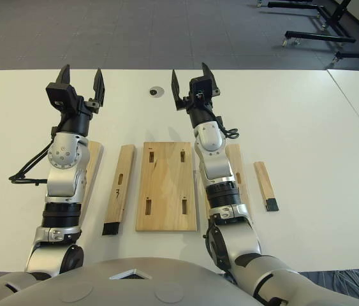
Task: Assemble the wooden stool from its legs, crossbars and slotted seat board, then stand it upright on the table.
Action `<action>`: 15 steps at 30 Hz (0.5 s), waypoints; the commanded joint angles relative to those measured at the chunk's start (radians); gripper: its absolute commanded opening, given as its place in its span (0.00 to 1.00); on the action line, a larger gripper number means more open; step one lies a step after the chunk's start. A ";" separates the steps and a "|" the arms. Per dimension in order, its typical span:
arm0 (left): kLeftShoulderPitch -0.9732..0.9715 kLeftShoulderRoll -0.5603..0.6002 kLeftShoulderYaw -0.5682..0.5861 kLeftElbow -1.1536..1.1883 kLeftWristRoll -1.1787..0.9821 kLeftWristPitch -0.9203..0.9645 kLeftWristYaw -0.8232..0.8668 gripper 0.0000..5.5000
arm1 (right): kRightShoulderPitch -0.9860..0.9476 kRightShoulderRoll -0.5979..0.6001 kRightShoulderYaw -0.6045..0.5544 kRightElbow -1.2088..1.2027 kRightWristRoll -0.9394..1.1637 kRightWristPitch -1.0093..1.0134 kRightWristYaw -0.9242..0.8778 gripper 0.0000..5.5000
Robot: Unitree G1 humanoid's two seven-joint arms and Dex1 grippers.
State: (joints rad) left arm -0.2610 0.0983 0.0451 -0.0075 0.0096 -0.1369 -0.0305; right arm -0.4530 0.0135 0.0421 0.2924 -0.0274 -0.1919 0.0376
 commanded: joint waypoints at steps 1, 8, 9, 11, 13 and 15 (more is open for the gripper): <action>-0.011 0.013 0.004 -0.007 0.008 -0.001 -0.002 0.66 | 0.015 0.006 -0.026 -0.058 -0.005 0.005 -0.050 0.72; -0.001 0.013 0.018 -0.025 0.011 0.008 0.017 0.66 | 0.147 0.018 0.003 -0.179 0.000 0.056 -0.056 0.72; 0.001 0.009 0.016 -0.025 0.013 0.007 0.025 0.66 | 0.152 0.024 0.004 -0.190 0.017 0.066 -0.045 0.72; 0.006 0.002 0.011 -0.028 0.019 0.005 0.036 0.66 | 0.163 0.034 0.008 -0.214 0.047 0.100 -0.020 0.72; 0.010 -0.001 0.003 -0.023 0.031 -0.001 0.043 0.66 | 0.189 0.045 0.021 -0.250 0.065 0.137 -0.004 0.72; 0.006 -0.005 0.000 -0.021 0.038 -0.003 0.049 0.66 | 0.197 0.045 0.030 -0.272 0.059 0.147 0.004 0.72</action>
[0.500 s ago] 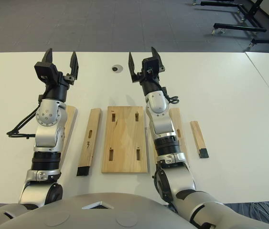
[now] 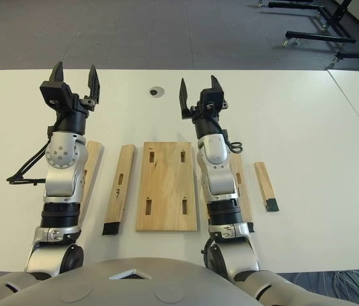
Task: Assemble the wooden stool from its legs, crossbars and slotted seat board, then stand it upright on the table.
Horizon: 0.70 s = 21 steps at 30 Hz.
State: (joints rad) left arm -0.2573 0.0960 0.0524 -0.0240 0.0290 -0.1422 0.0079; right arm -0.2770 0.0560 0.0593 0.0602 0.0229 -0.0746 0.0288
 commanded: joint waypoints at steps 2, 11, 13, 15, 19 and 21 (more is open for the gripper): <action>-0.001 -0.012 -0.016 -0.002 0.028 -0.004 0.019 0.66 | 0.013 0.001 0.008 -0.040 0.006 0.046 0.009 0.72; 0.002 -0.031 -0.013 0.024 0.015 0.035 0.020 0.66 | -0.001 -0.023 0.002 -0.034 -0.064 -0.004 -0.029 0.72; 0.001 -0.036 -0.009 0.032 0.007 0.042 0.020 0.66 | -0.005 -0.023 0.009 -0.027 -0.073 -0.010 -0.029 0.72; 0.000 -0.040 -0.008 0.035 0.002 0.045 0.019 0.66 | -0.010 -0.022 0.010 -0.020 -0.074 -0.014 -0.028 0.72; 0.004 -0.046 -0.008 0.035 0.010 0.050 0.028 0.66 | -0.030 -0.019 0.009 -0.005 -0.079 0.011 -0.040 0.72; 0.003 -0.046 -0.017 0.041 0.016 0.032 0.022 0.66 | -0.030 -0.013 0.010 -0.010 -0.076 0.024 -0.044 0.72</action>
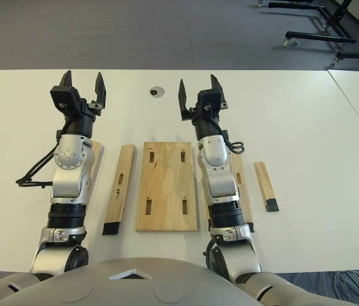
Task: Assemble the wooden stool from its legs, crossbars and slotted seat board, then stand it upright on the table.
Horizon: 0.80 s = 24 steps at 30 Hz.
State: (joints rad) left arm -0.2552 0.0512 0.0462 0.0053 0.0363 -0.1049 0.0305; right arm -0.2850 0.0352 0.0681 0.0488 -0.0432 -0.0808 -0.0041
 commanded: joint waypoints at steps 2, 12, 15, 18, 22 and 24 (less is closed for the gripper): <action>-0.005 -0.003 -0.017 0.020 0.006 -0.017 -0.009 0.66 | -0.017 0.019 -0.005 -0.004 0.030 0.050 0.008 0.72; -0.021 -0.004 0.007 0.029 -0.004 0.023 0.010 0.66 | -0.017 0.061 -0.051 0.057 0.130 0.026 0.035 0.72; -0.027 0.007 0.000 0.031 0.026 0.035 0.024 0.66 | -0.035 0.029 -0.057 0.057 0.094 0.052 0.016 0.72; -0.005 0.018 -0.007 0.007 0.058 0.023 0.033 0.66 | -0.006 -0.032 -0.062 -0.044 0.061 0.103 0.033 0.72; 0.106 0.013 0.026 -0.123 0.084 0.034 0.069 0.66 | 0.129 -0.165 -0.132 -0.322 0.136 0.306 0.131 0.72; 0.178 0.004 0.045 -0.195 0.104 0.054 0.099 0.66 | 0.173 -0.239 -0.195 -0.404 0.210 0.418 0.195 0.72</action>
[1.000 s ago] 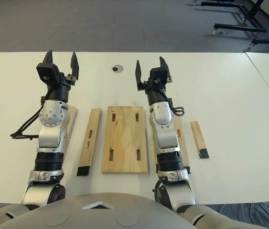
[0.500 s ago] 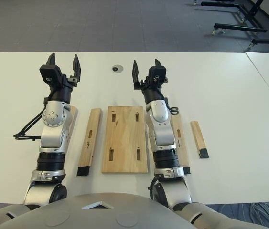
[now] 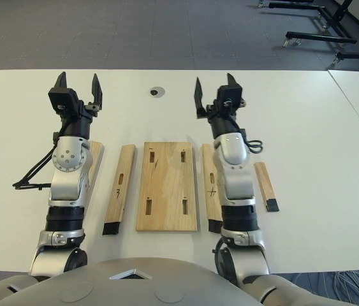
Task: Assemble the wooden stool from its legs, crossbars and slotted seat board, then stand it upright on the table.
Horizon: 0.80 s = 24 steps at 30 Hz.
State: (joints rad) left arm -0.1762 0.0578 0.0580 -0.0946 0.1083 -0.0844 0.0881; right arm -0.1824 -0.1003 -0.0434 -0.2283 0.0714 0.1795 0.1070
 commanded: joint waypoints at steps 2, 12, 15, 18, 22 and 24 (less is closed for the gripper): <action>0.175 -0.017 0.052 -0.185 0.047 0.054 0.068 0.66 | 0.079 -0.177 -0.164 -0.157 0.171 0.286 0.125 0.72; 0.349 -0.075 0.087 -0.402 -0.004 0.049 0.085 0.66 | 0.337 -0.413 -0.275 -0.186 0.232 0.485 0.311 0.72; 0.335 -0.064 0.064 -0.397 -0.091 0.037 0.010 0.66 | 0.404 -0.403 -0.290 -0.192 0.229 0.472 0.316 0.72; 0.315 -0.039 0.039 -0.385 -0.131 0.058 -0.053 0.66 | 0.440 -0.388 -0.299 -0.184 0.224 0.472 0.298 0.72; 0.309 -0.031 -0.002 -0.392 -0.163 0.087 -0.106 0.66 | 0.518 -0.378 -0.312 -0.219 0.229 0.489 0.292 0.72; 0.316 -0.035 -0.021 -0.400 -0.166 0.095 -0.117 0.66 | 0.558 -0.382 -0.325 -0.227 0.221 0.488 0.288 0.72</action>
State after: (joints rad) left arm 0.1420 0.0188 0.0535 -0.4864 -0.0527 -0.0074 -0.0190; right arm 0.3480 -0.4825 -0.3524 -0.4410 0.2939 0.6541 0.3998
